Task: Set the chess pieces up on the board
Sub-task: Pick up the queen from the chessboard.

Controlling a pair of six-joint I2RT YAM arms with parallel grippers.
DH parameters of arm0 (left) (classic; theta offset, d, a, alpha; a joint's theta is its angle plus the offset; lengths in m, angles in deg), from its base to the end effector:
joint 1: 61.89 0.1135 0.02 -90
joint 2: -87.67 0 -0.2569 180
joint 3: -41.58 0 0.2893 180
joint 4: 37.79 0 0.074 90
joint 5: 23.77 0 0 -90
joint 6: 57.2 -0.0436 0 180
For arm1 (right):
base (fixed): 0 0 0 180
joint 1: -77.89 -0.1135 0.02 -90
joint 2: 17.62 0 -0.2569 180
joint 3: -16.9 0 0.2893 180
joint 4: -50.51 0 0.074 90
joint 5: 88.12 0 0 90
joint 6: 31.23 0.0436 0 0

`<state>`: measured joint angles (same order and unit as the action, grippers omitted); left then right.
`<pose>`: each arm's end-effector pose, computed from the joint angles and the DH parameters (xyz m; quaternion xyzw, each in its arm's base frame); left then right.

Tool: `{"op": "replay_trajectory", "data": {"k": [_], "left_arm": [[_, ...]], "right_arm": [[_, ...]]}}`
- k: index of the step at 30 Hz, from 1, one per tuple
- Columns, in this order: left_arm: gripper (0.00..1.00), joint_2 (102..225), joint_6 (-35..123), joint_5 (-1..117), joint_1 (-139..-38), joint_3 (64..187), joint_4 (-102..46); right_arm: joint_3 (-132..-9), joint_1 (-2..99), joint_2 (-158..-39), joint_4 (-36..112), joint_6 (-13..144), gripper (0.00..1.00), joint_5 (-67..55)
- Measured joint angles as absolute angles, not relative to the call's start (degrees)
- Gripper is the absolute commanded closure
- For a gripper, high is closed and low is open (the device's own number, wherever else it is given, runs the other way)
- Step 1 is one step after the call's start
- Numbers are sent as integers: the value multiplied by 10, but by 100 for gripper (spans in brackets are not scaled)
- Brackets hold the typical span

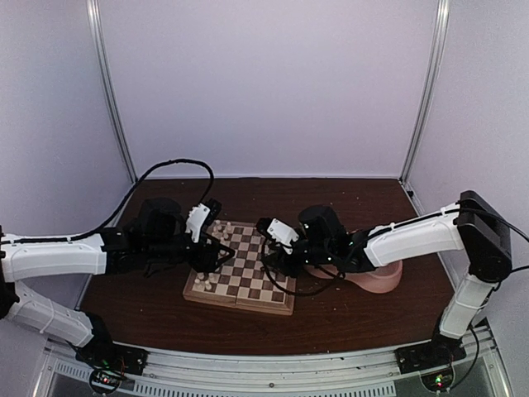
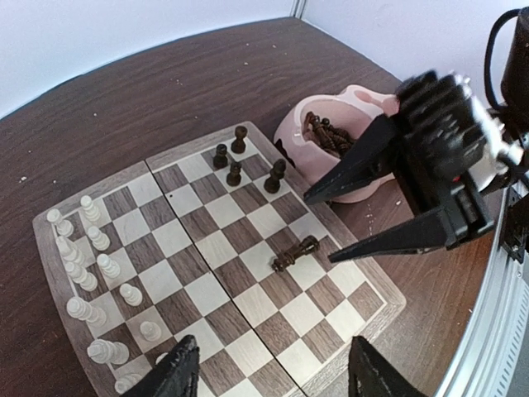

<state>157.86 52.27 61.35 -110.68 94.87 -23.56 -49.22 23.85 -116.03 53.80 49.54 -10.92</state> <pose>0.2016 -0.2359 0.2104 0.2405 0.8365 -0.3062 0.3856 0.2294 0.3327 0.1566 -0.4973 0.6994 0.2810 0.4297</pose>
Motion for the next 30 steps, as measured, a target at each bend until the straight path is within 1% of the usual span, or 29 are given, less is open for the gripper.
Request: {"op": "replay_trajectory", "data": {"k": [8, 15, 18, 21, 23, 26, 30], "left_arm": [[38, 1569, 520, 627, -1107, 948, -245], [38, 1573, 518, 636, -1107, 948, -245], [38, 1583, 518, 637, -1107, 948, -245], [38, 1593, 518, 636, -1107, 948, -245], [39, 1601, 519, 636, -1107, 950, -245], [39, 1607, 519, 634, -1107, 952, -245], [38, 1607, 520, 632, -1107, 953, -245]], "right_arm": [[-545, 238, -1209, 406, 475, 53, -106], [-572, 238, -1238, 348, 466, 55, -96], [-580, 238, -1246, 338, 463, 63, -95], [-589, 238, -1254, 327, 464, 65, -93], [-595, 238, -1257, 323, 463, 68, -92], [-597, 238, -1259, 323, 460, 77, -92], [-596, 238, -1259, 322, 457, 80, -92]]}}
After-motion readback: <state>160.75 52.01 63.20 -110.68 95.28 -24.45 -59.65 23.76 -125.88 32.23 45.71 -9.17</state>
